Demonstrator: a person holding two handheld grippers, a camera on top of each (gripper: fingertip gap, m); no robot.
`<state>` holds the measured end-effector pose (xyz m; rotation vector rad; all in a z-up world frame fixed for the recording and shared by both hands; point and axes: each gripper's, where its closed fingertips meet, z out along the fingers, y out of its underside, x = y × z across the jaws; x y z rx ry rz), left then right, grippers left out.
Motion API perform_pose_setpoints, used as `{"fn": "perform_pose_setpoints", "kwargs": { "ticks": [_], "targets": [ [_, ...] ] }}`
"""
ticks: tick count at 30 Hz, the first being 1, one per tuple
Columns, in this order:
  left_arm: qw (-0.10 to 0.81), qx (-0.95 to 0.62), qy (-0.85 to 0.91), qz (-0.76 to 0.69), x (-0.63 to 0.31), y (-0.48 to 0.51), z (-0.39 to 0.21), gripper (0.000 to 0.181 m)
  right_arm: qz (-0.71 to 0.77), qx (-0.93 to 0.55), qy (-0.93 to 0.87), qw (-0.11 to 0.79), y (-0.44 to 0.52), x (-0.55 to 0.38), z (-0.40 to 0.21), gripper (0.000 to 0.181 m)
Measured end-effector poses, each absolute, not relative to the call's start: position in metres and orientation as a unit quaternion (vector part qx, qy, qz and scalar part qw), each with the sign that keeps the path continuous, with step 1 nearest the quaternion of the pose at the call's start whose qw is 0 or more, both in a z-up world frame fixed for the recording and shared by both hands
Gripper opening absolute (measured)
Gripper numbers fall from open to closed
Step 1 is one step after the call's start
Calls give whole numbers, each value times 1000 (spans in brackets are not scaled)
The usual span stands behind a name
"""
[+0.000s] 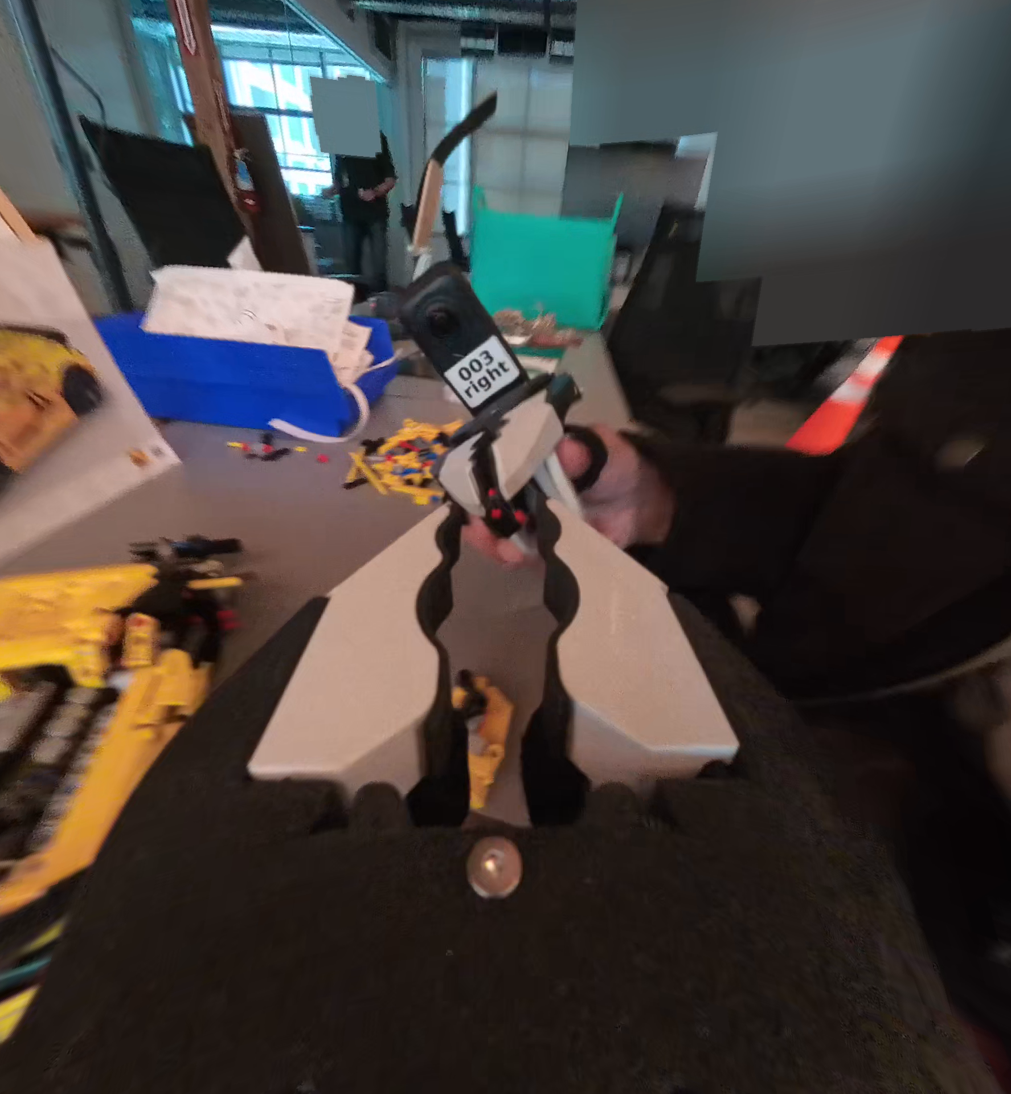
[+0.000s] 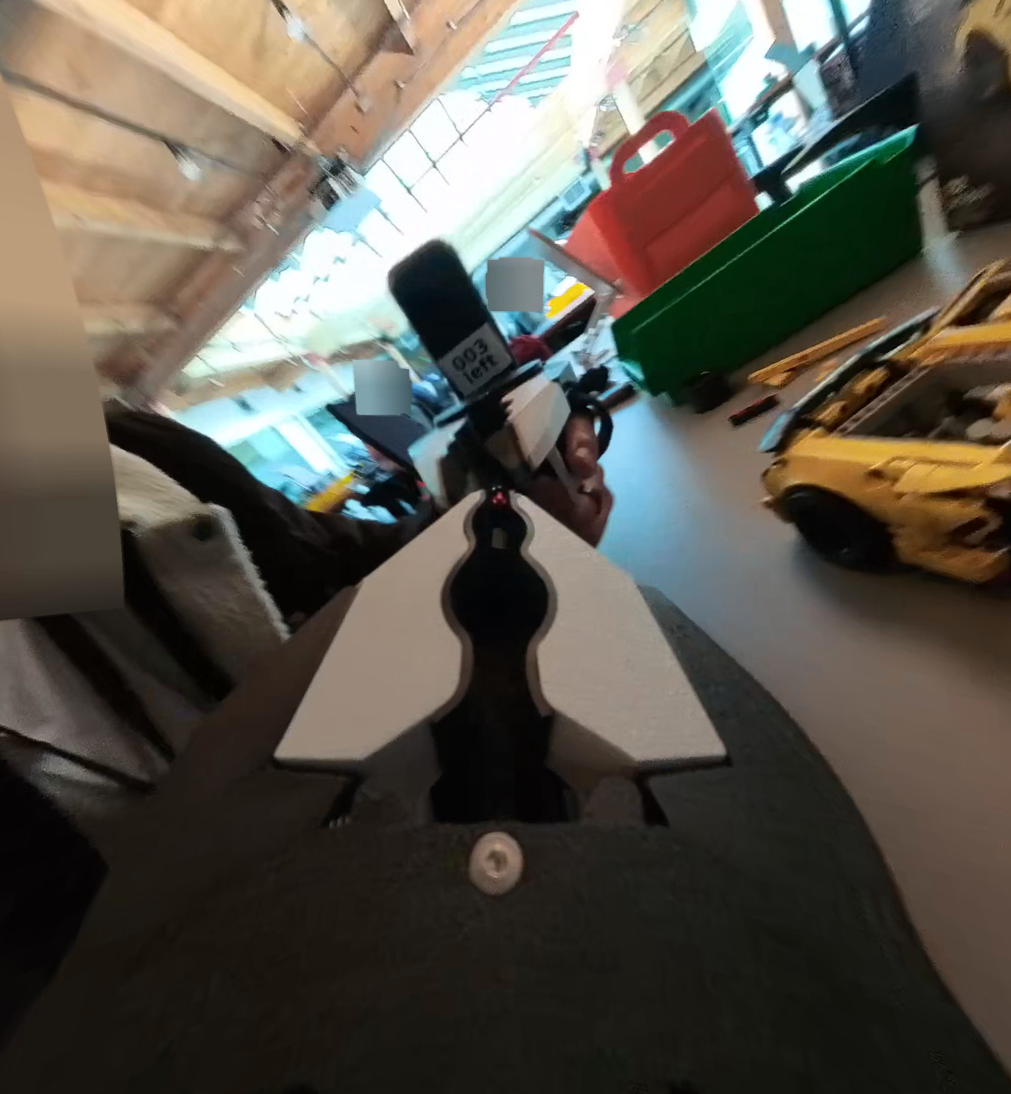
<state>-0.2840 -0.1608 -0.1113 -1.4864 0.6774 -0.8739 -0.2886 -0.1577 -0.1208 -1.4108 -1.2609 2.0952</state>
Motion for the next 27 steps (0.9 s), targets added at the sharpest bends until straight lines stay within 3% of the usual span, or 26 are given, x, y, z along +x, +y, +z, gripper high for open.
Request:
{"fn": "perform_pose_setpoints", "kwargs": {
  "ticks": [4, 6, 10, 19, 27],
  "targets": [
    [544, -633, 227, -502, -286, -160, -110, 24, 710, -471, -469, 234, -159, -289, -114, 3],
    [534, -625, 220, -526, -285, -162, -109, 20, 713, -468, -471, 228, -162, -289, -114, 3],
    [534, -621, 227, -528, -281, -165, -110, 7, 709, -467, -478, 225, -165, -289, -115, 3],
    [529, -620, 238, -528, -279, -168, -110, 8, 721, -462, -471, 213, -167, -288, -113, 4],
    [594, -612, 261, -452, -284, -165, -106, 6, 736, -469, -447, 196, -163, -291, -109, 3]
  ]
}}
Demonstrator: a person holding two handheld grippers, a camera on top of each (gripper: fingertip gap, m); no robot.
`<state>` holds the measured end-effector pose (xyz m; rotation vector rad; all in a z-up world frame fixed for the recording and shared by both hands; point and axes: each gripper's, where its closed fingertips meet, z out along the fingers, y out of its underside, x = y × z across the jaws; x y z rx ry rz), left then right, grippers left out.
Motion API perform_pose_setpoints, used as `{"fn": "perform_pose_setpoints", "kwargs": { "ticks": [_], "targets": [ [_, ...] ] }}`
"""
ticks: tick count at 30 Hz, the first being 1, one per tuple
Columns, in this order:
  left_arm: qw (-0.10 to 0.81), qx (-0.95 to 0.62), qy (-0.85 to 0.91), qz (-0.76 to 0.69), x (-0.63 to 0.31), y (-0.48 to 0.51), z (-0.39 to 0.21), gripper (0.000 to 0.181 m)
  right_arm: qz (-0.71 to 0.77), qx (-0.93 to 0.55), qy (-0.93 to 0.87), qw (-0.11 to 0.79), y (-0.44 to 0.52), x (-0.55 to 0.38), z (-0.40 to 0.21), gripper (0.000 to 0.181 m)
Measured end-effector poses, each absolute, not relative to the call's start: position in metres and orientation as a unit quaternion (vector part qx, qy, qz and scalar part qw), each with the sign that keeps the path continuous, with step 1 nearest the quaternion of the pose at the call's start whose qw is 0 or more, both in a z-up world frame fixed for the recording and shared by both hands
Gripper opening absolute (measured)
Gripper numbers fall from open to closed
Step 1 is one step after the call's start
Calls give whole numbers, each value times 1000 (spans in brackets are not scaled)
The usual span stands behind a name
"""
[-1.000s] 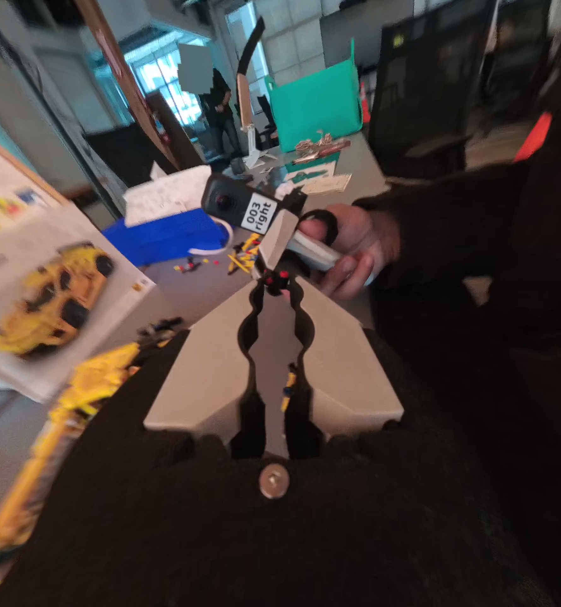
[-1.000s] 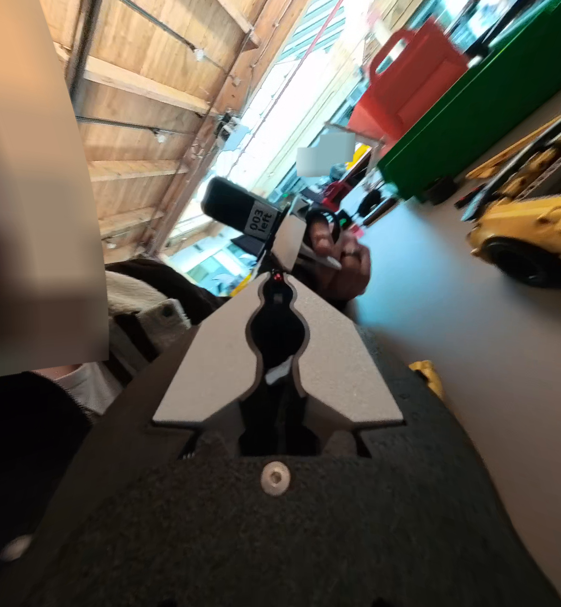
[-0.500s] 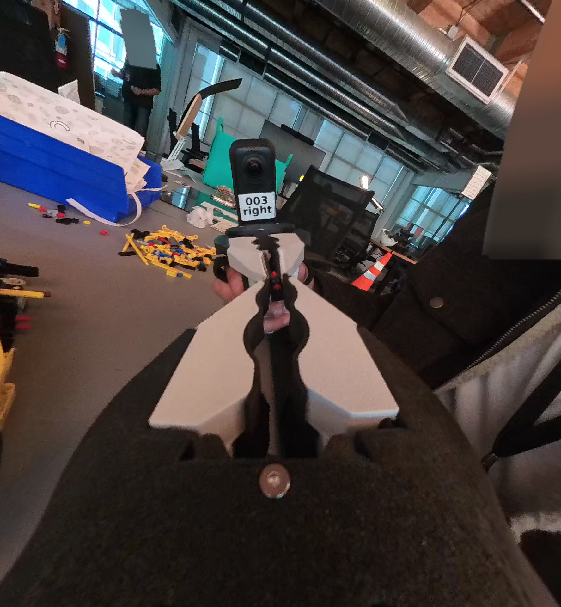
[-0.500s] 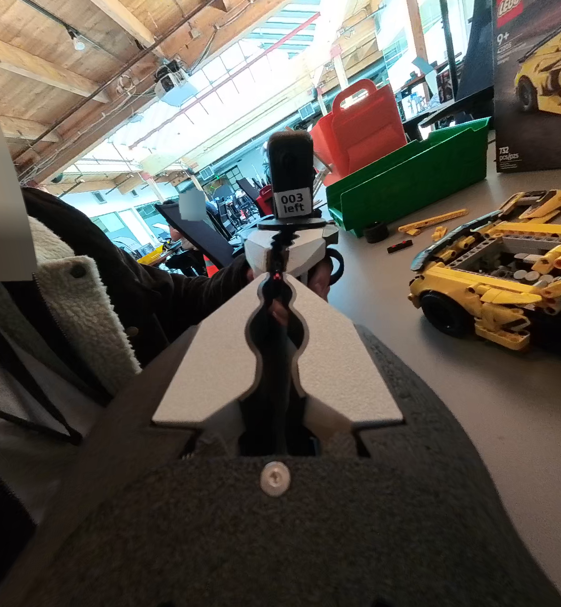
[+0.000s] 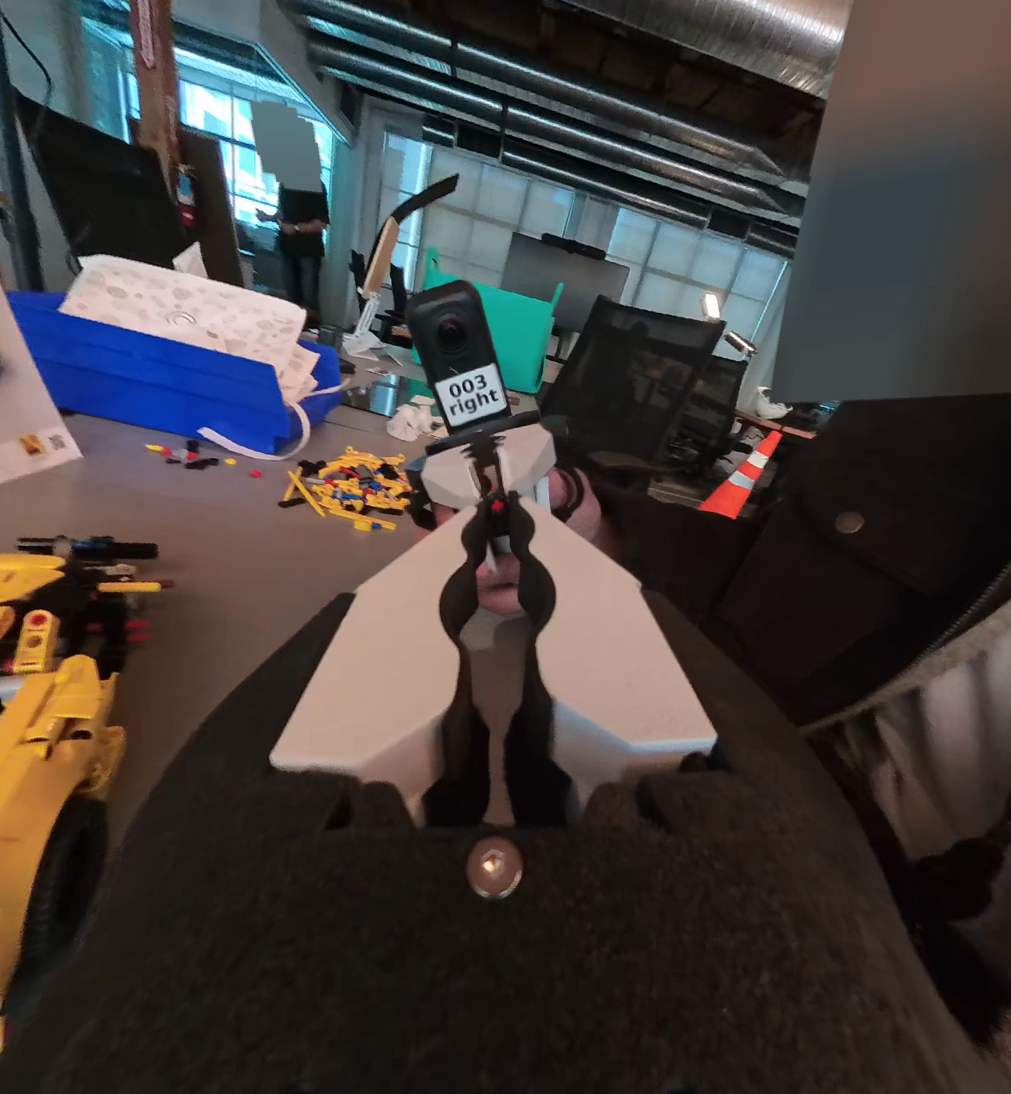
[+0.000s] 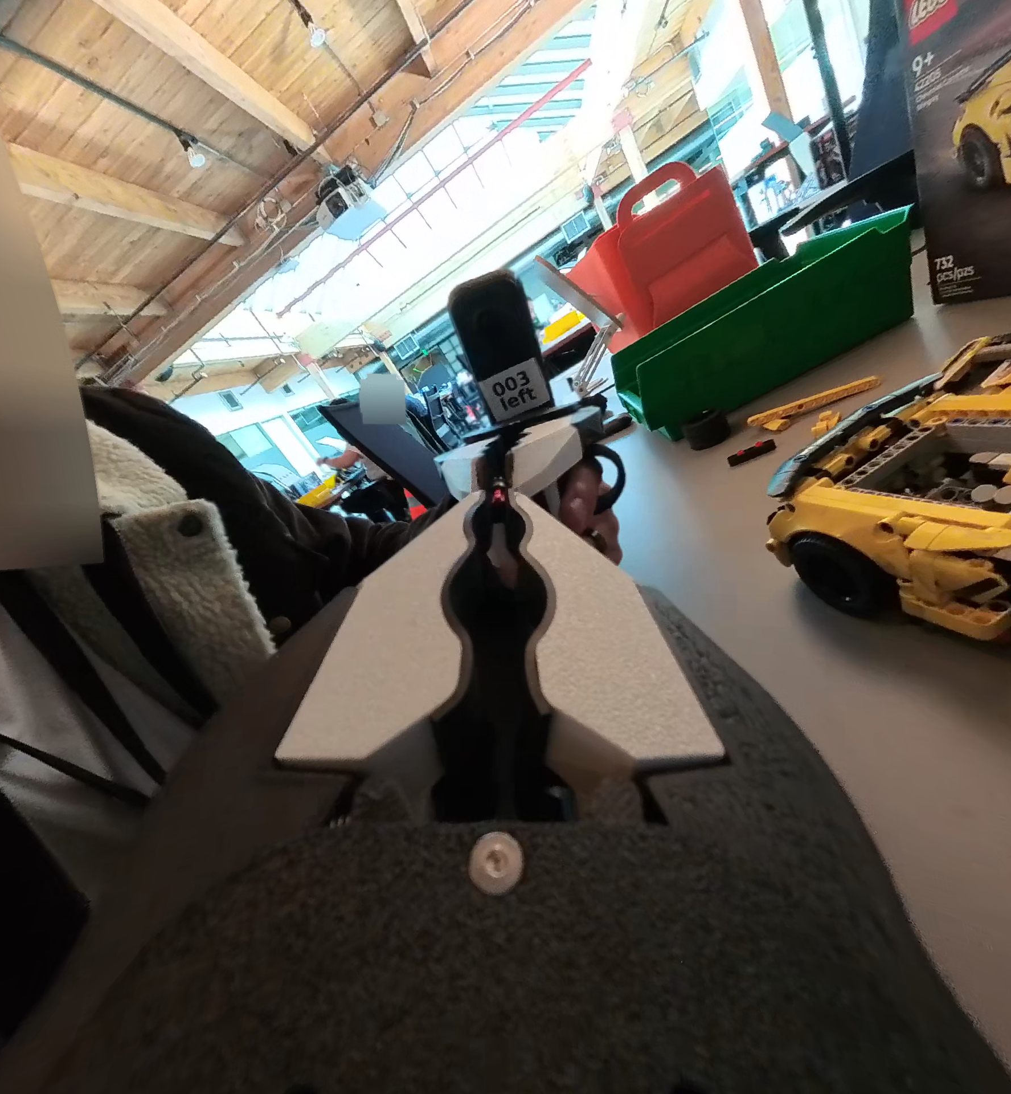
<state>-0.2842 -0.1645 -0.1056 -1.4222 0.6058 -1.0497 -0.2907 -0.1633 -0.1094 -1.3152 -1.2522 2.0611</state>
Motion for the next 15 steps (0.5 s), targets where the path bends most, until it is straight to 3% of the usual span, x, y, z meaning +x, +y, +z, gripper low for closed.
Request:
{"fn": "perform_pose_setpoints", "kwargs": {
  "ticks": [15],
  "targets": [
    [604, -610, 215, -465, -291, -156, -101, 5, 734, -481, -434, 202, -156, -294, -110, 2]
  ]
}}
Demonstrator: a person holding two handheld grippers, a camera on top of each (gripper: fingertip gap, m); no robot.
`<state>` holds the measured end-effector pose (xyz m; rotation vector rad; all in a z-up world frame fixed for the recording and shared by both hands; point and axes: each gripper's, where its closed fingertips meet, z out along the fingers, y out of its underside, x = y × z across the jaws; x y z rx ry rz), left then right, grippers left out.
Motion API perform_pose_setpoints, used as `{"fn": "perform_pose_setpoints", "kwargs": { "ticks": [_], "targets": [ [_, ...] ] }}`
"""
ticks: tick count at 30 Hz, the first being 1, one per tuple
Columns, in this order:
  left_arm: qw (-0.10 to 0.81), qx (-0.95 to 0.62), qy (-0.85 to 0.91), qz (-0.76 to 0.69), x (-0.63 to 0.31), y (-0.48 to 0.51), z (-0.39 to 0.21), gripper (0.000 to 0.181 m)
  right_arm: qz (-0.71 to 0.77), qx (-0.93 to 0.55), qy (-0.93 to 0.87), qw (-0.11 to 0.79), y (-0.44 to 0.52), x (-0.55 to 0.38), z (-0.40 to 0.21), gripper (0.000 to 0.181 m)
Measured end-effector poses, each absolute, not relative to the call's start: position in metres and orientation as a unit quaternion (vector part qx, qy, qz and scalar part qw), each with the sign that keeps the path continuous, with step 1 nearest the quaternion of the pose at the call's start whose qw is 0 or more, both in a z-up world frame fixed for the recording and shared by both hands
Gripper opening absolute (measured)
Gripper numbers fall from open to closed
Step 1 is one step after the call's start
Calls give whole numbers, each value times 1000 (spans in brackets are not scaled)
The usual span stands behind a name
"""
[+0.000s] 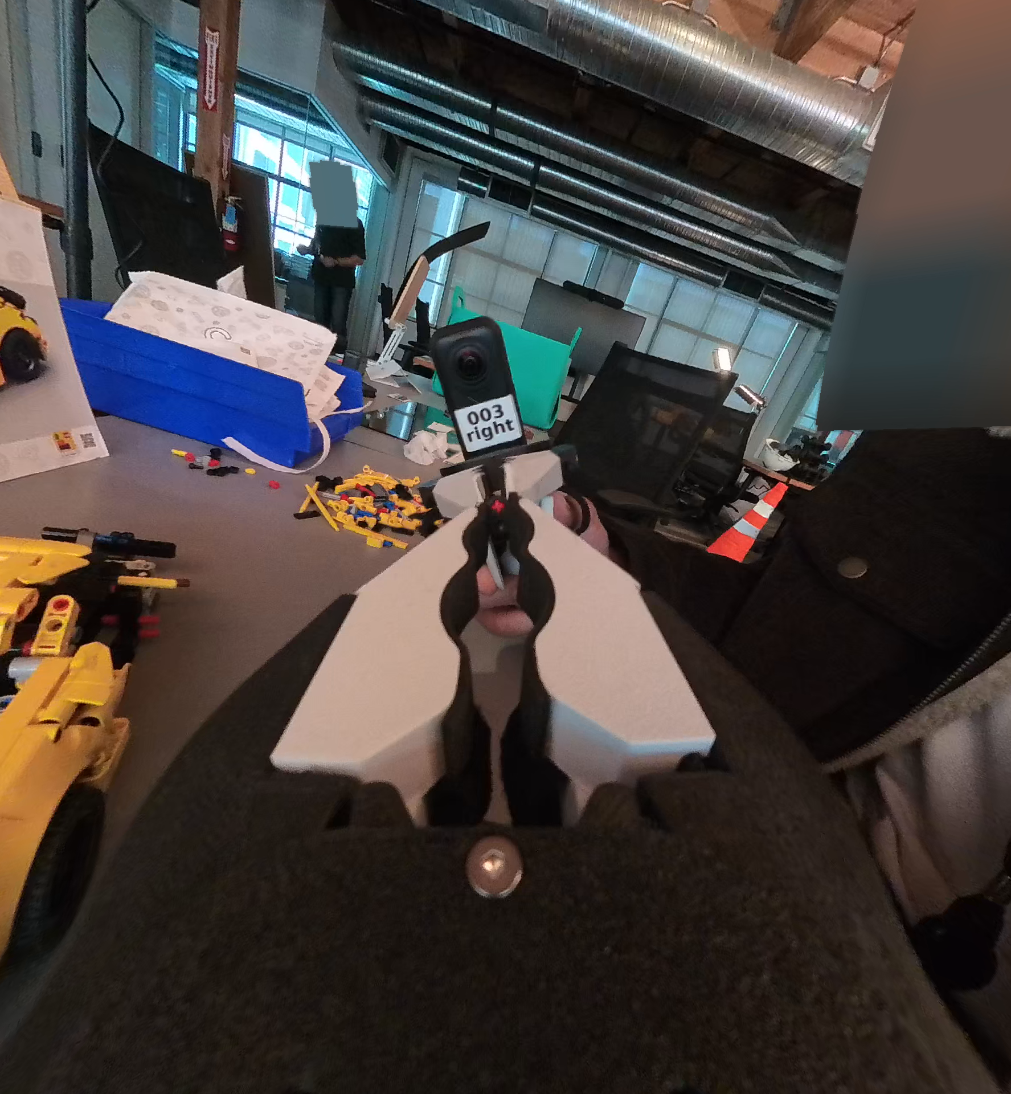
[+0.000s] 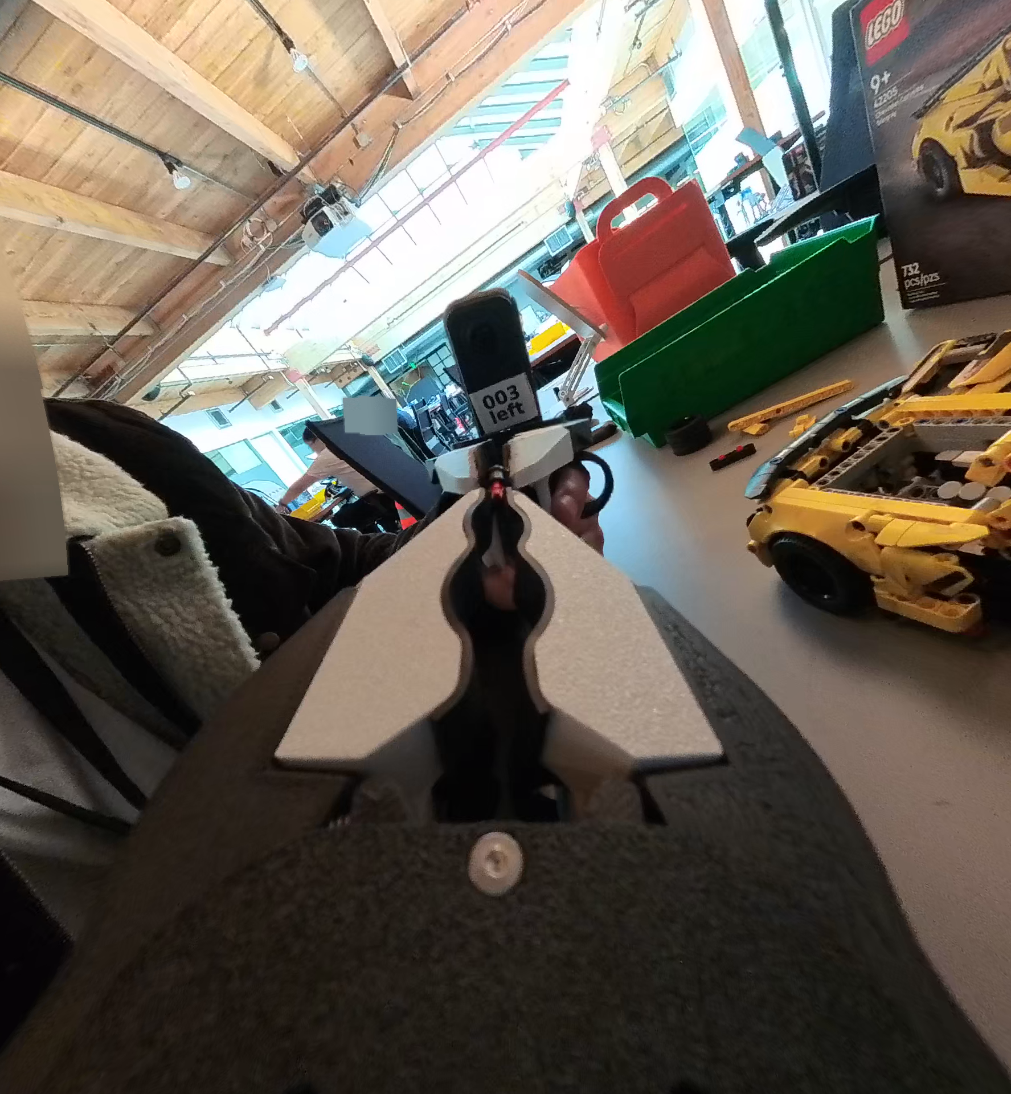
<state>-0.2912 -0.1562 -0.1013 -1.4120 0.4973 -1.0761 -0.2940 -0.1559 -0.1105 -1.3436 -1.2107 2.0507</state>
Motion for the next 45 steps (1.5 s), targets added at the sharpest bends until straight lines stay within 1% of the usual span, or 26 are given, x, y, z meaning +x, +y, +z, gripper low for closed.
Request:
{"fn": "perform_pose_setpoints", "kwargs": {
  "ticks": [1, 2, 4, 5, 6, 8, 9, 11, 13, 16, 18, 20, 21, 22, 23, 24, 26, 27, 32, 35, 36, 37, 38, 40, 42, 45],
  "targets": [
    [609, -605, 207, -469, -295, -156, -99, 4, 735, -482, -431, 203, -155, -294, -111, 2],
    [641, -569, 162, -489, -316, -155, -83, 7, 761, -474, -386, 218, -138, -284, -99, 2],
    [695, -486, 9, -530, -408, -153, -57, 5, 817, -453, -256, 249, -76, -235, -79, 1],
    [710, -463, -17, -530, -430, -158, -52, 4, 795, -463, -281, 275, -75, -231, -80, 2],
    [709, -486, 15, -511, -416, -160, -54, 5, 773, -471, -315, 286, -85, -241, -83, 2],
    [684, -544, 105, -474, -365, -156, -67, 6, 769, -480, -337, 255, -99, -260, -92, 2],
    [668, -566, 136, -462, -350, -154, -75, 5, 752, -492, -354, 258, -101, -265, -97, 3],
    [664, -588, 147, -438, -345, -150, -85, 5, 740, -496, -365, 270, -103, -263, -99, 2],
    [660, -583, 137, -454, -348, -151, -84, 5, 725, -511, -375, 269, -104, -267, -106, 2],
    [647, -610, 143, -435, -344, -147, -94, 6, 669, -545, -414, 290, -103, -275, -122, 2],
    [636, -637, 163, -404, -337, -144, -106, 6, 565, -615, -426, 349, -69, -268, -142, 2],
    [626, -655, 187, -379, -328, -143, -115, 6, 333, -712, -434, 439, 3, -223, -177, 3],
    [627, -657, 195, -371, -325, -143, -117, 6, 209, -749, -422, 466, 40, -186, -191, 3],
    [626, -656, 203, -369, -321, -143, -117, 6, 111, -780, -402, 467, 67, -149, -202, 3],
    [622, -658, 207, -370, -319, -143, -118, 6, 57, -800, -382, 460, 84, -120, -211, 3],
    [618, -662, 207, -370, -317, -142, -120, 6, 50, -815, -361, 450, 92, -103, -218, 3],
    [613, -665, 202, -376, -316, -139, -123, 6, 64, -846, -333, 411, 99, -84, -234, 5],
    [610, -663, 196, -387, -316, -138, -123, 6, 72, -851, -322, 408, 102, -79, -234, 12],
    [580, -649, 133, -473, -316, -128, -120, 6, 118, -843, -295, 434, 107, -66, -220, 30],
    [570, -615, 96, -536, -315, -126, -107, 6, 193, -775, -357, 483, 85, -106, -187, 41],
    [568, -606, 88, -551, -314, -125, -105, 6, 251, -743, -386, 485, 63, -135, -173, 37],
    [566, -598, 83, -562, -312, -126, -103, 6, 326, -710, -412, 469, 32, -168, -161, 31],
    [565, -592, 78, -570, -311, -126, -101, 6, 418, -673, -422, 440, -2, -203, -147, 29],
    [563, -583, 68, -582, -309, -127, -99, 6, 590, -599, -416, 347, -71, -260, -125, 33],
    [561, -583, 67, -584, -306, -128, -100, 6, 680, -557, -401, 257, -115, -292, -119, 35],
    [564, -586, 75, -577, -305, -129, -100, 6, 744, -523, -360, 208, -136, -304, -114, 29]
  ]
}}
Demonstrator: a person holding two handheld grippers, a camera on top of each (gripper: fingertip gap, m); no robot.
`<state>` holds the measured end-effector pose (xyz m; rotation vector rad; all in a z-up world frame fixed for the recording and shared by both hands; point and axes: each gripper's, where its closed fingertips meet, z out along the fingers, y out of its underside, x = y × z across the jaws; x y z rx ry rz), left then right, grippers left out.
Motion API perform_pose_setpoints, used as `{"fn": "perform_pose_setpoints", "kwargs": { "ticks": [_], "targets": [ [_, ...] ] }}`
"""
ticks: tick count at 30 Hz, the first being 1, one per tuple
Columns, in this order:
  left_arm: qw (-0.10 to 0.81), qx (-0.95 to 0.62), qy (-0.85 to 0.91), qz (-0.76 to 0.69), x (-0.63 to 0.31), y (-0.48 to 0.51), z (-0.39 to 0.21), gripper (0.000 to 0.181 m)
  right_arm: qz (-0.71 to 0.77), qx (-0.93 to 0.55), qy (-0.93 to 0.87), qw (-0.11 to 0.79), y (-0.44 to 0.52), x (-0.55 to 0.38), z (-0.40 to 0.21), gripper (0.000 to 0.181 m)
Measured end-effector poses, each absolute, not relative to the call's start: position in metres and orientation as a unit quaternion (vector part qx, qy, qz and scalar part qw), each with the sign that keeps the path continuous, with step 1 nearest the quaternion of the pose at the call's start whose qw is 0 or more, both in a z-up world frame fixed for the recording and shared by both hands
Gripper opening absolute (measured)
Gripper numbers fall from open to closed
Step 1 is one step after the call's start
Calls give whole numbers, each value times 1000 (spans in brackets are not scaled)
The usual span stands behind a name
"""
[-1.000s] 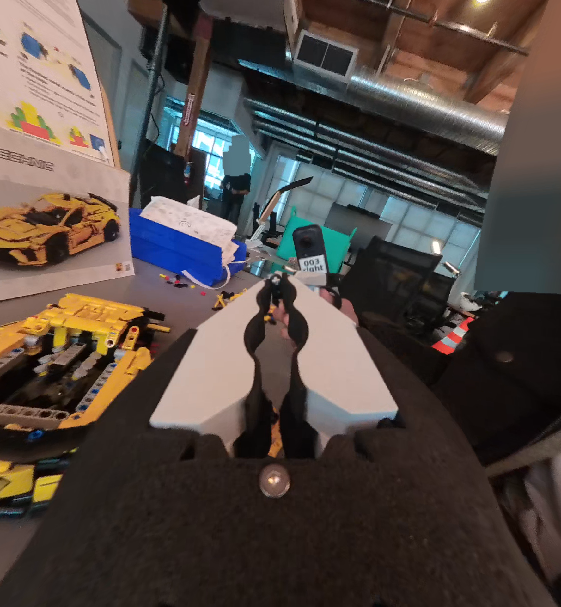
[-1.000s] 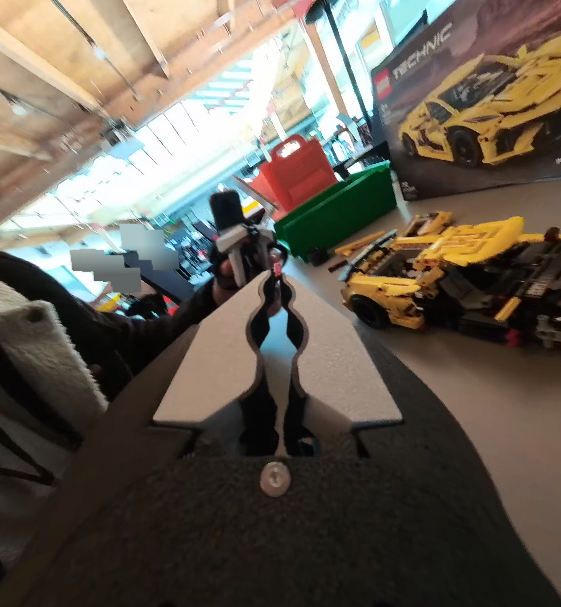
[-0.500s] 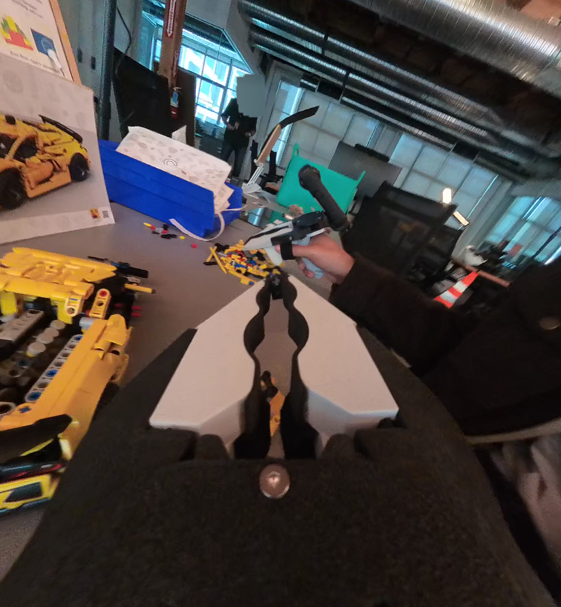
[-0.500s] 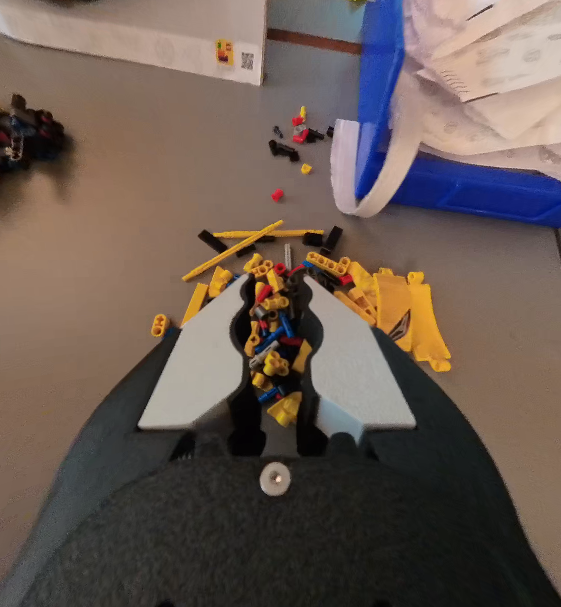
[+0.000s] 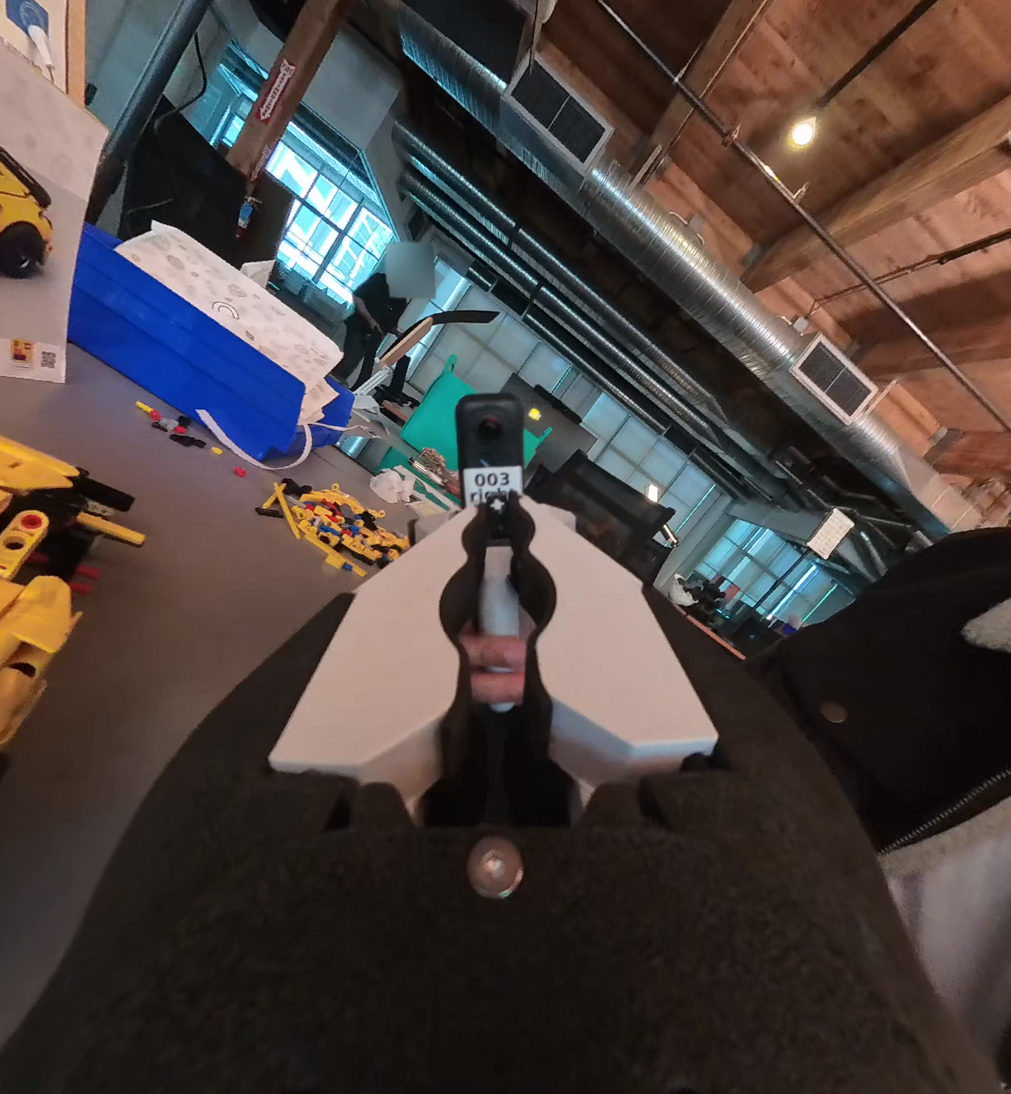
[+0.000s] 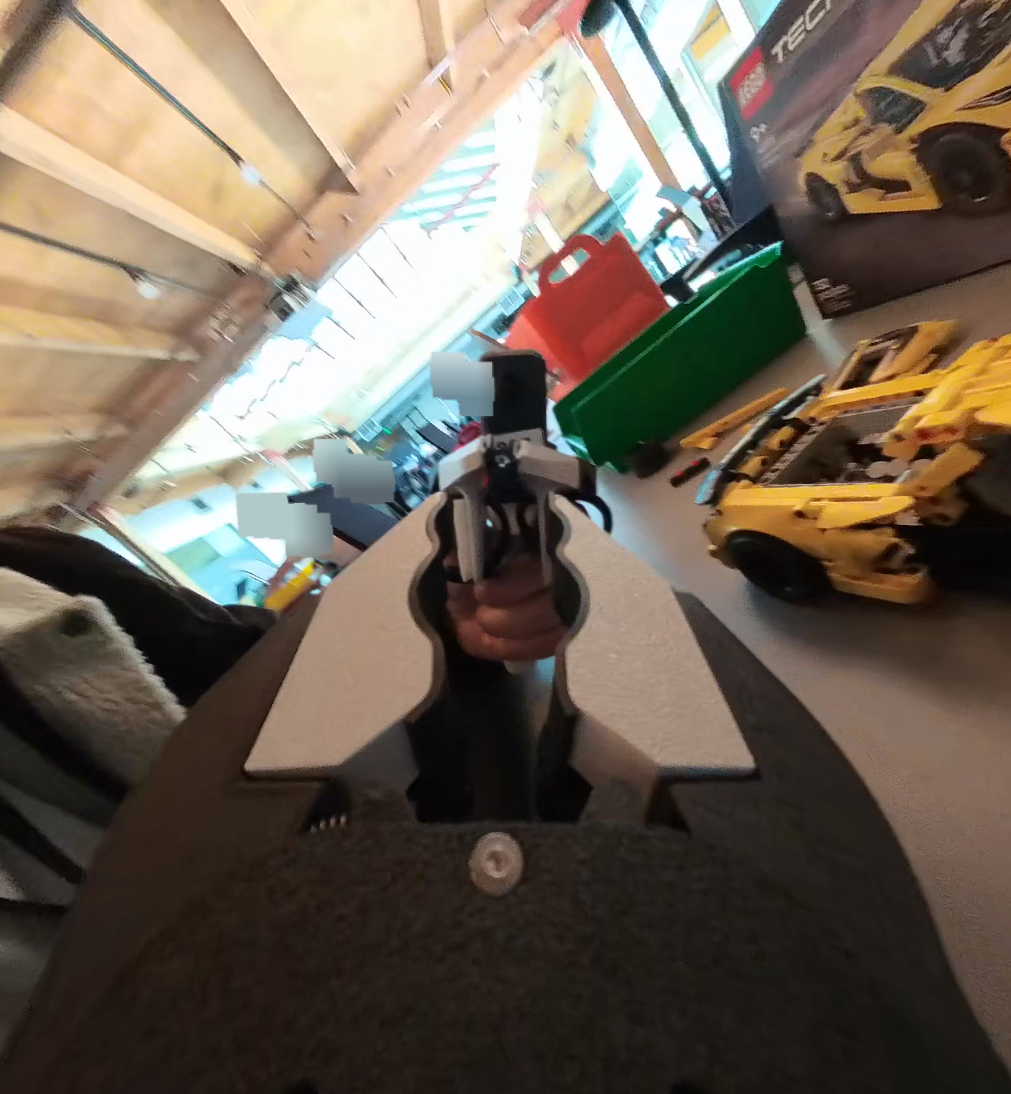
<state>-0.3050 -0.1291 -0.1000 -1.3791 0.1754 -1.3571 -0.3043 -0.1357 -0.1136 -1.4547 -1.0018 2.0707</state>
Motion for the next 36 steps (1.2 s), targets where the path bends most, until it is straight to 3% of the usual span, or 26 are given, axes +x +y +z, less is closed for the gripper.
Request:
{"fn": "perform_pose_setpoints", "kwargs": {
  "ticks": [3, 8, 10, 15, 19, 21, 23, 24, 25, 27, 33, 36],
  "targets": [
    [558, -579, 74, -590, -304, -131, -98, 6, 766, -507, -346, 191, -138, -301, -108, 19],
    [548, -578, 79, -599, -298, -132, -100, 6, 777, -495, -347, 173, -145, -302, -107, 18],
    [546, -575, 87, -604, -295, -134, -99, 6, 777, -498, -347, 167, -145, -302, -109, 8],
    [557, -588, 101, -577, -292, -134, -103, 7, 780, -500, -345, 148, -145, -299, -112, 7],
    [536, -593, 69, -597, -291, -131, -109, 6, 757, -487, -386, 202, -148, -296, -110, 1],
    [483, -702, 61, -520, -281, -116, -162, 0, 855, -311, -363, 202, -175, -265, -51, 0],
    [540, -630, 50, -556, -285, -123, -128, 0, 712, -441, -482, 257, -178, -302, -113, 0],
    [568, -631, 63, -524, -295, -120, -122, 0, 711, -461, -481, 225, -174, -299, -122, 0],
    [570, -640, 70, -511, -301, -118, -123, 0, 778, -424, -412, 213, -162, -283, -93, 0],
    [569, -638, 59, -516, -309, -122, -123, 0, 722, -500, -412, 243, -132, -283, -116, 0],
    [589, -678, 91, -431, -312, -116, -131, 0, 749, -503, -372, 218, -125, -281, -114, 0],
    [640, -655, 157, -371, -312, -125, -115, 0, 807, -474, -321, 145, -125, -274, -103, 0]
  ]
}}
